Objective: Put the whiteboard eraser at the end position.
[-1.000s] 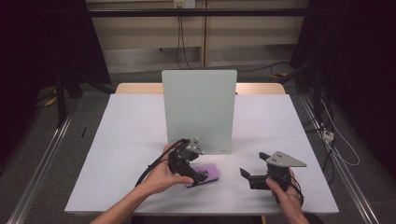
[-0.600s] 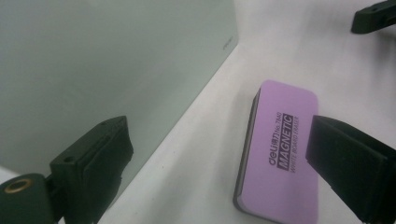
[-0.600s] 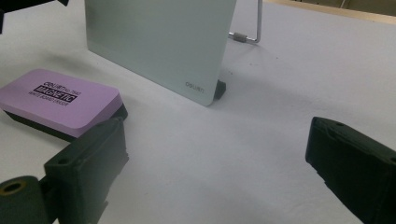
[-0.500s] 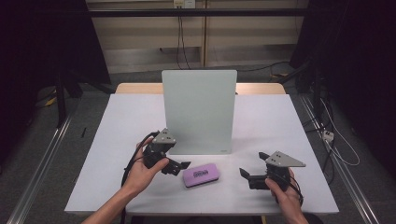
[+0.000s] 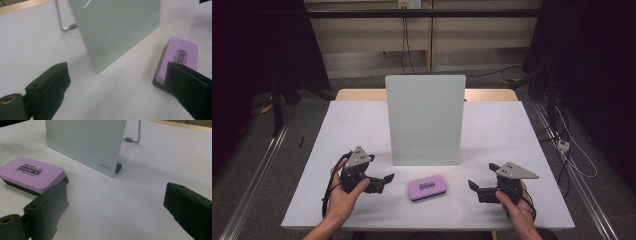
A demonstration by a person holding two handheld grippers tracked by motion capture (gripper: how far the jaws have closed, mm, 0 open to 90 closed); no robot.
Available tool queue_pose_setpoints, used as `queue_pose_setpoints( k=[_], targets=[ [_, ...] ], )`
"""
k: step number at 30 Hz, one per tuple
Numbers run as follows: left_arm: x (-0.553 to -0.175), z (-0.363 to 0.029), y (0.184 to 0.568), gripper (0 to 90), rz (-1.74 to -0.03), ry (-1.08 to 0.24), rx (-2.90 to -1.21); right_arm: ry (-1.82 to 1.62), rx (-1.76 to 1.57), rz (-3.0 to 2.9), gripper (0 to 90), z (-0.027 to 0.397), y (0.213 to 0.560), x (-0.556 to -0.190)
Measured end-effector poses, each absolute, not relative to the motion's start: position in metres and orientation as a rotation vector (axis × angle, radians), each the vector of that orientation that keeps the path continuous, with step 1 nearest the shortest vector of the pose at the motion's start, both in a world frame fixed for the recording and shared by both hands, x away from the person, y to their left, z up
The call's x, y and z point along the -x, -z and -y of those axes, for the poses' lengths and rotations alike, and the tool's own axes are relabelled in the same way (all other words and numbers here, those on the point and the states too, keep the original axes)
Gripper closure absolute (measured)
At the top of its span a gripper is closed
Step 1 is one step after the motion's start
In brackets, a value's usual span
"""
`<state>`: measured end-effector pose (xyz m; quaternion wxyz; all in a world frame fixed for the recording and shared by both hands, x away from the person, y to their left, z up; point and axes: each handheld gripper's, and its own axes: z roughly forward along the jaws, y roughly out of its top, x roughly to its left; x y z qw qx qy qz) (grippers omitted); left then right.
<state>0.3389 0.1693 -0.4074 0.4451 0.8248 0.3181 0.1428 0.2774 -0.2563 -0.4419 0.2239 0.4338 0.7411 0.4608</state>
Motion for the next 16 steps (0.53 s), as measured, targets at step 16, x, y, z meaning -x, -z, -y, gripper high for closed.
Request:
queue_pose_setpoints(
  k=[16],
  targets=[
    [-0.322,-0.218,0.424,5.8,-0.935,-0.428,-1.886,-1.272,-1.201,-2.049,5.3,0.256,0.442,-0.278]
  ],
)
